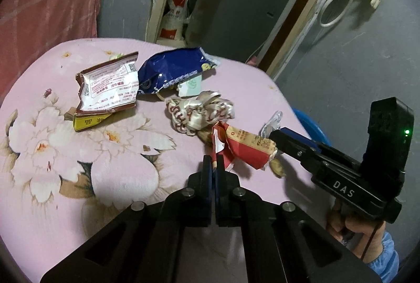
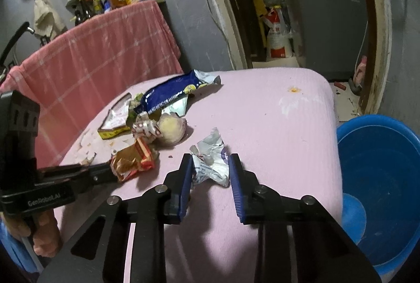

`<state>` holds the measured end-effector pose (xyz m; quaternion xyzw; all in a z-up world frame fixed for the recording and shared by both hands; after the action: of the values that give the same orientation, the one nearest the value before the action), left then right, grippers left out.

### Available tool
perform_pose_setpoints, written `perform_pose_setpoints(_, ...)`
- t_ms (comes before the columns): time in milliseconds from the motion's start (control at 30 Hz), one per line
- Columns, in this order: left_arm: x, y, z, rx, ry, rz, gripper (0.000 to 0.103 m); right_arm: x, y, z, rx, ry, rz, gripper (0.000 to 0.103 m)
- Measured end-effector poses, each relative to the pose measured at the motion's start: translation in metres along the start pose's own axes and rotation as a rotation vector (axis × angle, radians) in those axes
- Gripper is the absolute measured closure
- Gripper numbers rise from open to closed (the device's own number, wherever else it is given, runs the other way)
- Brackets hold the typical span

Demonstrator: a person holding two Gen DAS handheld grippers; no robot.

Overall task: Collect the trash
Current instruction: 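Carry both items over the blue basin and open both tools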

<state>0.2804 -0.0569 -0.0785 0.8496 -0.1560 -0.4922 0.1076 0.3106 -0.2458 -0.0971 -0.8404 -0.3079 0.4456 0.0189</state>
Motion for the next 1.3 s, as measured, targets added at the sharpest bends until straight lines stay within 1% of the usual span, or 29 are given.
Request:
perform_pose_setpoints(133,-0.014,0.011,0.000,0.021,0.083,0.017,0.103,-0.021,-0.001,0.001,0.002,0.084,0.011,0.078)
perform_pose_setpoints(333,-0.032,0.041,-0.010,0.066,0.218,0.019,0.103,-0.071,0.001,-0.004,-0.002,0.278,0.062,0.078)
perform_pose_setpoints(433,-0.036,0.062,-0.018,0.095,0.291,0.040,0.103,-0.102,0.005,-0.003,-0.014,0.408,0.159,0.078)
perform_pose_setpoints(567,-0.039,0.090,-0.028,0.145,0.371,0.061,0.103,-0.137,0.012,0.001,-0.016,0.547,0.264,0.078)
perform_pose_setpoints(700,-0.033,0.118,-0.037,0.190,0.423,0.081,0.103,-0.162,0.027,0.007,-0.006,0.627,0.372,0.078)
perform_pose_setpoints(767,-0.028,0.131,-0.042,0.216,0.437,0.085,0.103,-0.171,0.039,0.011,0.013,0.648,0.420,0.078)
perform_pose_setpoints(833,-0.025,0.145,-0.045,0.248,0.449,0.077,0.103,-0.177,0.051,0.015,0.039,0.651,0.441,0.078)
perform_pose_setpoints(933,-0.014,0.164,-0.048,0.288,0.443,0.078,0.103,-0.184,0.072,0.022,0.091,0.648,0.462,0.078)
perform_pose_setpoints(1100,0.015,0.186,-0.053,0.308,0.380,0.106,0.103,-0.188,0.096,0.032,0.157,0.626,0.475,0.078)
perform_pose_setpoints(1167,0.030,0.192,-0.056,0.301,0.336,0.112,0.103,-0.188,0.106,0.035,0.184,0.614,0.469,0.078)
perform_pose_setpoints(1233,0.048,0.195,-0.061,0.279,0.265,0.125,0.103,-0.186,0.113,0.035,0.207,0.593,0.460,0.077)
perform_pose_setpoints(1300,0.062,0.197,-0.065,0.258,0.210,0.137,0.103,-0.182,0.121,0.038,0.232,0.577,0.444,0.075)
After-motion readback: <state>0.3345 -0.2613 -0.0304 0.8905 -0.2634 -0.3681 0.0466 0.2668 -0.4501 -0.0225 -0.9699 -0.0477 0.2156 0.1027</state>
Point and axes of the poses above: each gripper's, at about its wrist camera, not at the fingertips, and x roughly the way its jaws point, y to its right, z to its underside, the point moved 5 cm from there along x, roughly the way its jaws point, and after that the axes turned 12 degrees about -y, right-handed, at the moved point
